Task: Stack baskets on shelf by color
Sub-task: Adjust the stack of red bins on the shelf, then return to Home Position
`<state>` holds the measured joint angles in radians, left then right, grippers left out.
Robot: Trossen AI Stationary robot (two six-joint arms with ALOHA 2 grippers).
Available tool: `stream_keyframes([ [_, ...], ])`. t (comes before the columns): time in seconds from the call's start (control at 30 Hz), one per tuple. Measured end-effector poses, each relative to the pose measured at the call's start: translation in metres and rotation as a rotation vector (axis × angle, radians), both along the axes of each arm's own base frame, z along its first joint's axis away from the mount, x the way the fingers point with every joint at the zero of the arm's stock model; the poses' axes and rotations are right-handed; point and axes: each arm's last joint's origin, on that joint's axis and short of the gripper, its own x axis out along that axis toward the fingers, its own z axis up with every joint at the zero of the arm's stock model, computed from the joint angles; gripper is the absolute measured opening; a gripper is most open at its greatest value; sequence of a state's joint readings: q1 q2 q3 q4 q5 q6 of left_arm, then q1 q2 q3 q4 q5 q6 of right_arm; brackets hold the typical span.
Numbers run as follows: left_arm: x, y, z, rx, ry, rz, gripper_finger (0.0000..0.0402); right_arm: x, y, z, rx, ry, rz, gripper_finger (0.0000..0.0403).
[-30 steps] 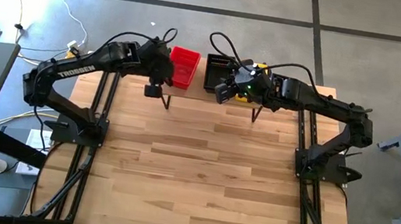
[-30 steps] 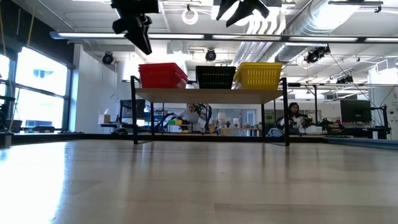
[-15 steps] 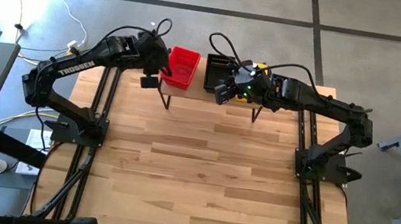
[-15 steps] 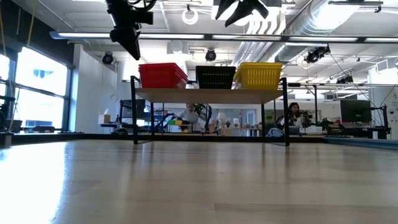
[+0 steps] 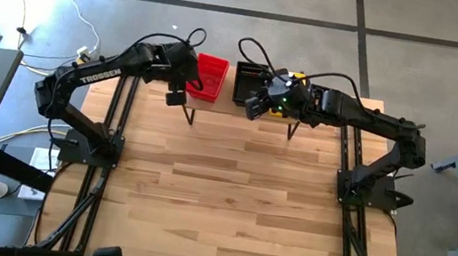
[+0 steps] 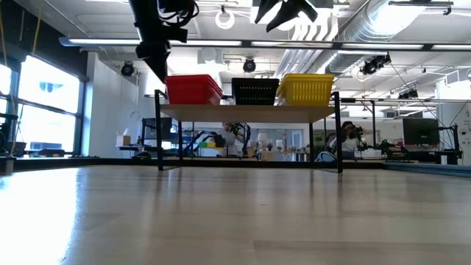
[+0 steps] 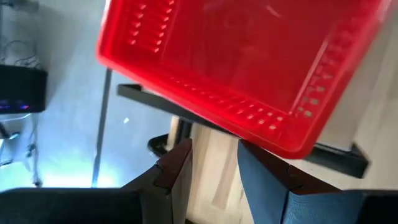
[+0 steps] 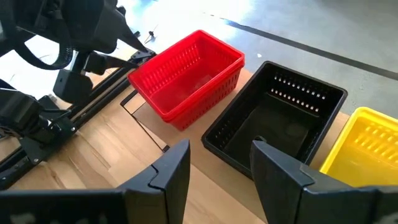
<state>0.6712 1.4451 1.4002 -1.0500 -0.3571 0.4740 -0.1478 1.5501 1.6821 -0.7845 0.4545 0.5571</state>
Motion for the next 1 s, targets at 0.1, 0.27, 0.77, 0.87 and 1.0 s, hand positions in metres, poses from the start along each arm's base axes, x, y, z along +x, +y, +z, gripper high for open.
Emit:
stream_keyframes([
  [0.1, 0.003, -0.002, -0.001, -0.028, -0.02, -0.026, 0.0117, 0.0, 0.0, 0.0, -0.005, 0.007, 0.004, 0.0151],
  [0.27, 0.009, -0.009, -0.001, -0.04, -0.036, -0.073, 0.0117, 0.0, 0.0, 0.0, -0.011, 0.014, 0.009, 0.0151],
  [0.77, -0.004, -0.025, 0.018, -0.012, -0.126, -0.031, 0.0117, -0.002, 0.0, 0.0, -0.039, 0.038, 0.033, 0.0151],
  [0.87, -0.011, -0.038, 0.031, -0.074, -0.263, -0.026, 0.0117, -0.004, 0.003, 0.002, -0.067, 0.064, 0.066, 0.0151],
  [1.0, -0.022, -0.06, 0.047, -0.187, -0.462, -0.064, 0.0117, -0.006, 0.008, -0.001, -0.089, 0.121, 0.085, 0.0151],
])
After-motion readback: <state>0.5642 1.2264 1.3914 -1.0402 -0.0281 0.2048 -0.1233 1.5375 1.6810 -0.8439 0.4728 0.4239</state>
